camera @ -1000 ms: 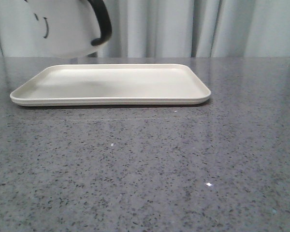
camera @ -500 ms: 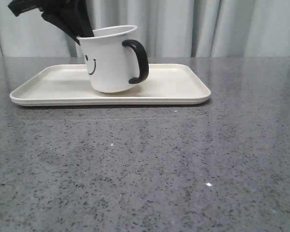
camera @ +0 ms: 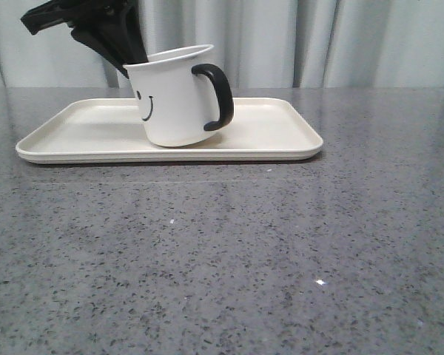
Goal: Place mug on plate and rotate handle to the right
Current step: 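Lower the mug onto the tray and open the left gripper, then move the right gripper over the mug and lower into its rim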
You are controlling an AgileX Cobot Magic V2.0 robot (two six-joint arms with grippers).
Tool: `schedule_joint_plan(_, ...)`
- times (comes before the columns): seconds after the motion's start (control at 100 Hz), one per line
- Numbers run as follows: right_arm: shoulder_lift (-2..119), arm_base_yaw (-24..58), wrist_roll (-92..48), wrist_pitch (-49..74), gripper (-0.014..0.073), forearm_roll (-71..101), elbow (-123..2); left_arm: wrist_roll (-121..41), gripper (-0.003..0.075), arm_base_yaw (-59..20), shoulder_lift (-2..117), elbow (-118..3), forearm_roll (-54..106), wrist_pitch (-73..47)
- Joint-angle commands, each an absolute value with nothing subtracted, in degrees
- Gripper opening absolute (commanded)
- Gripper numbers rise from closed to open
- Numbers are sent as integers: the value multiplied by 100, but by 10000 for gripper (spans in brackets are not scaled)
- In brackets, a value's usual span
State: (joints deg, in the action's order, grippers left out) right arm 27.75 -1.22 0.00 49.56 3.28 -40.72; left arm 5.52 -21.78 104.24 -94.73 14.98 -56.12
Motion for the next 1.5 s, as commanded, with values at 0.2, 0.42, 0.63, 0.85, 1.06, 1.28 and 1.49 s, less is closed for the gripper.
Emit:
schedule_joint_plan(0.2, 2847, -116, -51, 4570, 428, 312, -4272, 598, -16, -2215, 10247, -9674, 1617, -5615)
schedule_joint_plan(0.42, 2847, -116, -51, 4570, 428, 312, -4272, 598, 141, -2215, 10247, -10185, 1617, -5908)
schedule_joint_plan(0.63, 2847, -116, -51, 4570, 428, 312, -4272, 494, 417, -2215, 10247, -10513, 1617, -6051)
schedule_joint_plan(0.85, 2847, -116, -51, 4570, 428, 312, -4272, 451, 556, -2215, 10247, -10513, 1607, -6095)
schedule_joint_plan(1.06, 2847, -116, -51, 4570, 428, 312, -4272, 427, 556, -2215, 9973, -10513, 1459, -5634)
schedule_joint_plan(1.28, 2847, -116, -51, 4570, 428, 312, -4272, 427, 555, -2215, 9424, -10123, 930, -5349)
schedule_joint_plan(1.49, 2847, -116, -51, 4553, 428, 398, -4272, 454, 554, -2191, 8495, -8784, 798, -4692)
